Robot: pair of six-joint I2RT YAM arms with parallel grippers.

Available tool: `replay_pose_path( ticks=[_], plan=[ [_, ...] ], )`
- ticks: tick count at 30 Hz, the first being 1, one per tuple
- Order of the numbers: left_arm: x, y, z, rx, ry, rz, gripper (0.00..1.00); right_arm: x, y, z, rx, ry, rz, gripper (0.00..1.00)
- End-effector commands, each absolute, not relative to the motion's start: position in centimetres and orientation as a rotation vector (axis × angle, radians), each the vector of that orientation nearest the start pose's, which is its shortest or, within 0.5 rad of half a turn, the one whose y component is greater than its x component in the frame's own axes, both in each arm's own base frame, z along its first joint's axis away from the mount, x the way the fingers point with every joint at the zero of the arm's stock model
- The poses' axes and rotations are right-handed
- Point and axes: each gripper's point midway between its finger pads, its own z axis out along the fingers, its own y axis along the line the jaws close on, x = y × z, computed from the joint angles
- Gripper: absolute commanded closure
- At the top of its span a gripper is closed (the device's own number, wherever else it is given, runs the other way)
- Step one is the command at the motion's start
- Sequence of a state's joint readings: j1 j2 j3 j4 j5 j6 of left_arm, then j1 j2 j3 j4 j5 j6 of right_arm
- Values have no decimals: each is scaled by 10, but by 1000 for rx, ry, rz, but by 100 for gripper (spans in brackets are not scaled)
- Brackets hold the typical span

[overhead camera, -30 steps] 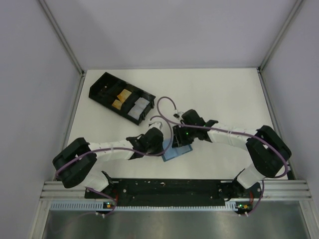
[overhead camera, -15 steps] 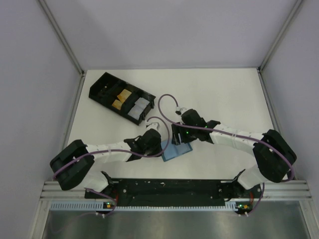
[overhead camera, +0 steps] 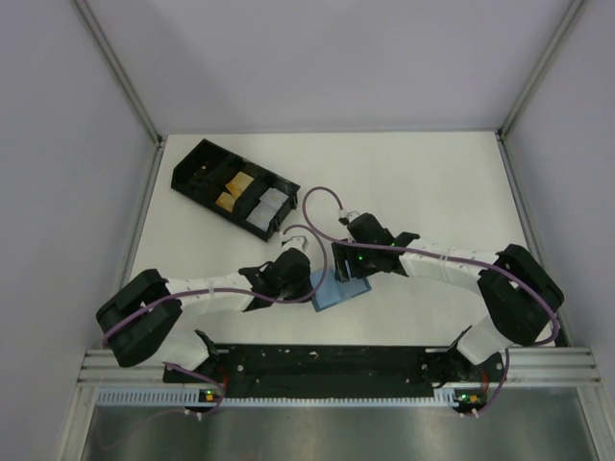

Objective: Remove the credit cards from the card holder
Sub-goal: Remove the credit card from the card holder.

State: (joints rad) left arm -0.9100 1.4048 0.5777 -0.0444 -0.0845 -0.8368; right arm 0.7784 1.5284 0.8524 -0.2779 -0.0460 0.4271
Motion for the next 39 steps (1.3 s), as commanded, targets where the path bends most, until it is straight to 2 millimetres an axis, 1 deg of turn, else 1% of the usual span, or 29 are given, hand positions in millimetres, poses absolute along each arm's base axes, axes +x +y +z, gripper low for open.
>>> replay_pose_path(
  ticks=[1, 7, 11, 15, 22, 24, 28, 30, 34, 39],
  plan=[
    [194, -274, 28, 47, 2529, -676, 94, 234, 267, 44, -487, 2562, 523, 35],
    [194, -275, 28, 49, 2530, -677, 94, 234, 262, 39, -473, 2569, 492, 35],
    [194, -274, 28, 49, 2531, -676, 94, 236, 259, 46, -458, 2548, 479, 35],
    [193, -275, 27, 52, 2536, -678, 94, 235, 260, 47, -463, 2552, 482, 34],
    [194, -276, 28, 50, 2533, -681, 94, 230, 260, 37, -472, 2581, 485, 34],
    [194, -276, 28, 50, 2533, -681, 94, 230, 258, 35, -469, 2585, 468, 34],
    [194, -276, 28, 50, 2532, -682, 94, 229, 255, 36, -460, 2581, 462, 34],
    [193, -275, 27, 50, 2537, -677, 95, 233, 251, 37, -446, 2570, 427, 34],
    [193, -276, 26, 51, 2538, -678, 95, 232, 253, 38, -457, 2571, 441, 34],
    [193, -275, 27, 51, 2535, -681, 95, 230, 255, 34, -468, 2584, 446, 34]
  ],
)
